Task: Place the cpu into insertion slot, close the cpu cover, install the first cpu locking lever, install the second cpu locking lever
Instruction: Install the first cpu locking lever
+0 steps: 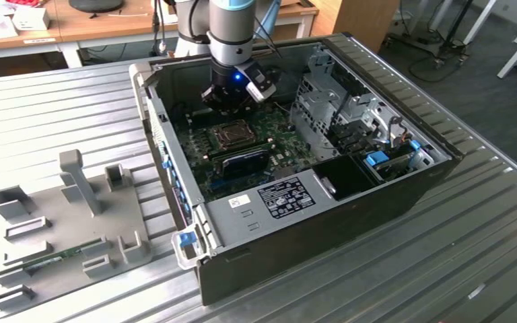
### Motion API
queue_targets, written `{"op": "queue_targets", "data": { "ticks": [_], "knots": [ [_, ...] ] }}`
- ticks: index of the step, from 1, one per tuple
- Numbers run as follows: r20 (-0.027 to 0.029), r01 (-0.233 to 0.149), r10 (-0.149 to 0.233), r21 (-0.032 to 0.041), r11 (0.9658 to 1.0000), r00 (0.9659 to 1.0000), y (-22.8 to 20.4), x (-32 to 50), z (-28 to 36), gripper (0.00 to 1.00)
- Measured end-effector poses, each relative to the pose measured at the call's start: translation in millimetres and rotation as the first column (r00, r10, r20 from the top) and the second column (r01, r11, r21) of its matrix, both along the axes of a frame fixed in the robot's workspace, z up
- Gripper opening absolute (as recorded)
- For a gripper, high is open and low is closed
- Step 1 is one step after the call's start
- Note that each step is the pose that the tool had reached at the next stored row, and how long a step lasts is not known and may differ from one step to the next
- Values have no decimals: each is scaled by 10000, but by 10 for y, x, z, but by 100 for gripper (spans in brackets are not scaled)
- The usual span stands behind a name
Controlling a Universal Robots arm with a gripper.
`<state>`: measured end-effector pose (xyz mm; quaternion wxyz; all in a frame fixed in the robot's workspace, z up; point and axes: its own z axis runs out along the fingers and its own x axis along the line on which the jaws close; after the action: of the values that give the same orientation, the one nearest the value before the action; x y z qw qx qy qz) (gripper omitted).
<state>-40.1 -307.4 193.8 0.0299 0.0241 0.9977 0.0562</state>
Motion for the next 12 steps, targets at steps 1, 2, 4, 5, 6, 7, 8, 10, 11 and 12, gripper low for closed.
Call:
{"op": "queue_targets", "data": {
  "ticks": [1,2,4,5,6,7,8,10,11,12],
  "knots": [
    [0,-2,2,0,10000,10000,0,1,0,10],
    [0,-1,1,0,10000,10000,0,1,0,10],
    [1,-1,1,0,10000,10000,1,2,4,10],
    [9,-1,1,6,10000,10000,1,3,10,10],
    [18,-1,1,15,10000,10000,3,4,19,10],
    [20,-1,1,12,10000,10000,3,5,34,10],
    [11,-2,2,2,10000,10000,1,4,52,10],
    [7,-2,2,0,10000,10000,1,3,84,10],
    [7,-1,1,-2,10000,10000,1,2,101,10],
    [5,0,0,-6,10000,10000,0,2,118,10]
  ]
}}
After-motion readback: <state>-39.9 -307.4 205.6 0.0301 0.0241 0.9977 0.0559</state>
